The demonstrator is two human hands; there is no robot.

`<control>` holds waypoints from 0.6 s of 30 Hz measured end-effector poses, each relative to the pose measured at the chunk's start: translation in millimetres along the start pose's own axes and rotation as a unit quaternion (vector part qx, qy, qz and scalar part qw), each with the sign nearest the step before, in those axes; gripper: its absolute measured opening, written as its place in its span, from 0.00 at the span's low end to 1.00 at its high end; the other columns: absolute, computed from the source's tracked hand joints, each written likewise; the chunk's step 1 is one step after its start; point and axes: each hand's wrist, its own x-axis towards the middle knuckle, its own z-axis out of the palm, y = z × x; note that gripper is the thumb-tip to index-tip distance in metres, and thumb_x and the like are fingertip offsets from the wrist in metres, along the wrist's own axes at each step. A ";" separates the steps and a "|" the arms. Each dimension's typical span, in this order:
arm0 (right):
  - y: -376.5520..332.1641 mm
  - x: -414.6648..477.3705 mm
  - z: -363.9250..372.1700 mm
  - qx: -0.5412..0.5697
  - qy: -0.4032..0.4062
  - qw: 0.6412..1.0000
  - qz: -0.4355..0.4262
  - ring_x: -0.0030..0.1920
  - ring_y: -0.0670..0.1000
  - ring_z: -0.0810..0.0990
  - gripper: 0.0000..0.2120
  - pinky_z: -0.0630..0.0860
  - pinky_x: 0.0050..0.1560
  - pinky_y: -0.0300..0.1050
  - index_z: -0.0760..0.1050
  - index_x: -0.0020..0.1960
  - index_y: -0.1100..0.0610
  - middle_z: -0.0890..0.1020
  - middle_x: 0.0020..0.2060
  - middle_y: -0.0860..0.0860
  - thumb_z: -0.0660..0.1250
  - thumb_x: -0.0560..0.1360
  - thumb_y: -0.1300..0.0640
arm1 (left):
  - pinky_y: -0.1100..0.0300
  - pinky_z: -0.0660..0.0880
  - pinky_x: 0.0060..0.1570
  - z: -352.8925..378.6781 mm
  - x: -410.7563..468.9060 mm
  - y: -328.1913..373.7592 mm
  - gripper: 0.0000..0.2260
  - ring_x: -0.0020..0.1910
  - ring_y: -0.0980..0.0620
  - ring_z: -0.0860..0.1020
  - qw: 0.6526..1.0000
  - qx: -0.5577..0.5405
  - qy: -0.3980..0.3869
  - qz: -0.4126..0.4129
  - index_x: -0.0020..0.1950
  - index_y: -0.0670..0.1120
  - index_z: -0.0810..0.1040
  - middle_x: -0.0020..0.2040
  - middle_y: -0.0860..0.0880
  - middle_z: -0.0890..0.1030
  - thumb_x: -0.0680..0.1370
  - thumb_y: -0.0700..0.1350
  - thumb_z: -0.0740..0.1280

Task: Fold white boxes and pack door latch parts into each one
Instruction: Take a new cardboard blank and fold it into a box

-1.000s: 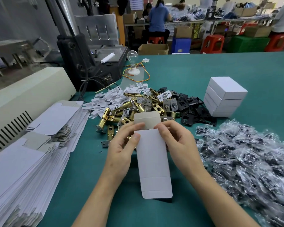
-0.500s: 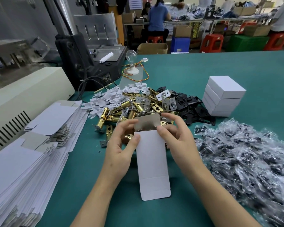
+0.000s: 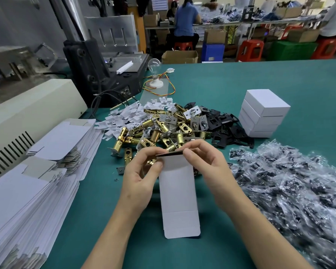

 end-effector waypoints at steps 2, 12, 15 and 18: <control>-0.5 -1.3 2.3 -0.031 0.000 1.000 -0.003 0.46 0.52 0.81 0.10 0.76 0.48 0.40 0.82 0.51 0.54 0.85 0.45 0.54 0.69 0.78 0.47 | 0.62 0.78 0.55 0.4 0.2 -0.6 0.12 0.57 0.50 0.81 1.000 0.021 -0.003 0.012 0.56 0.50 0.84 0.55 0.50 0.84 0.79 0.37 0.65; 5.1 -3.2 6.0 -0.132 -0.007 0.990 -0.054 0.36 0.49 0.76 0.04 0.70 0.37 0.40 0.82 0.48 0.48 0.83 0.39 0.48 0.69 0.79 0.50 | 0.65 0.75 0.47 0.9 -0.6 0.9 0.11 0.53 0.54 0.81 0.998 0.051 -0.012 -0.038 0.53 0.58 0.85 0.53 0.53 0.85 0.78 0.60 0.67; 5.1 -2.0 5.0 -0.134 0.009 0.989 -0.055 0.36 0.43 0.76 0.03 0.70 0.37 0.34 0.82 0.48 0.46 0.82 0.38 0.45 0.69 0.79 0.51 | 0.67 0.77 0.50 -0.2 -1.1 0.0 0.13 0.55 0.58 0.82 0.996 0.049 -0.048 -0.060 0.57 0.60 0.83 0.56 0.57 0.84 0.76 0.61 0.70; 4.3 -1.2 3.5 -0.125 0.029 0.990 -0.052 0.42 0.45 0.81 0.04 0.76 0.42 0.36 0.82 0.48 0.46 0.85 0.43 0.46 0.70 0.79 0.54 | 0.56 0.84 0.49 1.4 -2.8 -2.1 0.20 0.53 0.54 0.85 0.993 0.025 -0.051 -0.106 0.62 0.62 0.80 0.57 0.57 0.84 0.71 0.60 0.75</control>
